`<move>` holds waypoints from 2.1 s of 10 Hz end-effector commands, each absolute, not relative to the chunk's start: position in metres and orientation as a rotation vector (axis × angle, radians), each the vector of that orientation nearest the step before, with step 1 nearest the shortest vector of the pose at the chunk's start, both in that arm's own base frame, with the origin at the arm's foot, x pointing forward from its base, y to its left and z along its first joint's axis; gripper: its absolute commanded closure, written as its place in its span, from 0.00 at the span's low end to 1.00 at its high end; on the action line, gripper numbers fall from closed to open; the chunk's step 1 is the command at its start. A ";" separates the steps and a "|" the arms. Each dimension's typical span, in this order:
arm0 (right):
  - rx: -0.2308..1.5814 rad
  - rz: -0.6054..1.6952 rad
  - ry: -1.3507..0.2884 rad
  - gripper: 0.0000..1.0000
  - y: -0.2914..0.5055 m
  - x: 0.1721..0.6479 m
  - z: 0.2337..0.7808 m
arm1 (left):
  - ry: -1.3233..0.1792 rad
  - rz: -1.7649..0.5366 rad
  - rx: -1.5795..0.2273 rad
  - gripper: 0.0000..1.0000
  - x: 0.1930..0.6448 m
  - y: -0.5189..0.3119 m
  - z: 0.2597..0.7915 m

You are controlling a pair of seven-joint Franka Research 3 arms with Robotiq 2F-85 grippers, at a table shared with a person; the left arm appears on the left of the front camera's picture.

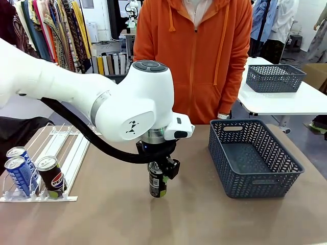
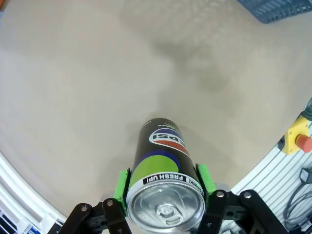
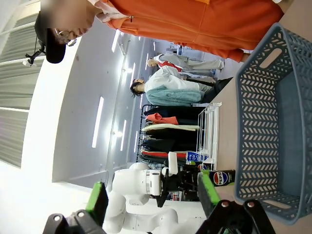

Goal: Retrieve and store the cans from the dispenser.
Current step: Pick up one can from the Automatic Can Dispenser and place it in the middle of the table.

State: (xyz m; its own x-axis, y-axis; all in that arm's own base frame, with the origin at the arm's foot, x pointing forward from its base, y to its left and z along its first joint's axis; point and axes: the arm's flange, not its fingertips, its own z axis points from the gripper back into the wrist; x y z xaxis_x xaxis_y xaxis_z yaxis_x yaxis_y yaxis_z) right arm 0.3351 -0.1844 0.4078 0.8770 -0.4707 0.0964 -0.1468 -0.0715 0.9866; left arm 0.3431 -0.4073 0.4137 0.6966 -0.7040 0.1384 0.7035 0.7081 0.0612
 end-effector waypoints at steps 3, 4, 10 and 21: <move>1.635 -0.262 -0.482 0.00 -0.186 0.335 0.410 | -0.161 -0.781 0.004 0.00 0.348 -0.408 0.421; 1.635 -0.262 -0.482 0.00 -0.186 0.335 0.410 | -0.167 -0.778 0.000 0.00 0.348 -0.406 0.423; 1.635 -0.262 -0.482 0.00 -0.186 0.335 0.410 | -0.229 -0.748 -0.078 0.00 0.332 -0.371 0.493; 1.635 -0.262 -0.482 0.00 -0.186 0.335 0.410 | -0.404 0.068 -1.203 0.00 0.314 0.117 0.466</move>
State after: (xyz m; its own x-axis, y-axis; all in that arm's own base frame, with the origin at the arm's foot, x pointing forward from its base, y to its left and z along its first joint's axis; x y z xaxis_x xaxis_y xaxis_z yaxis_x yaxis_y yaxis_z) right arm 0.3347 -0.1852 0.4078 0.8763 -0.4721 0.0962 -0.1467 -0.0712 0.9866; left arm 0.3111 0.1238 0.4821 0.9495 0.0747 0.3046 0.2334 0.4804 -0.8454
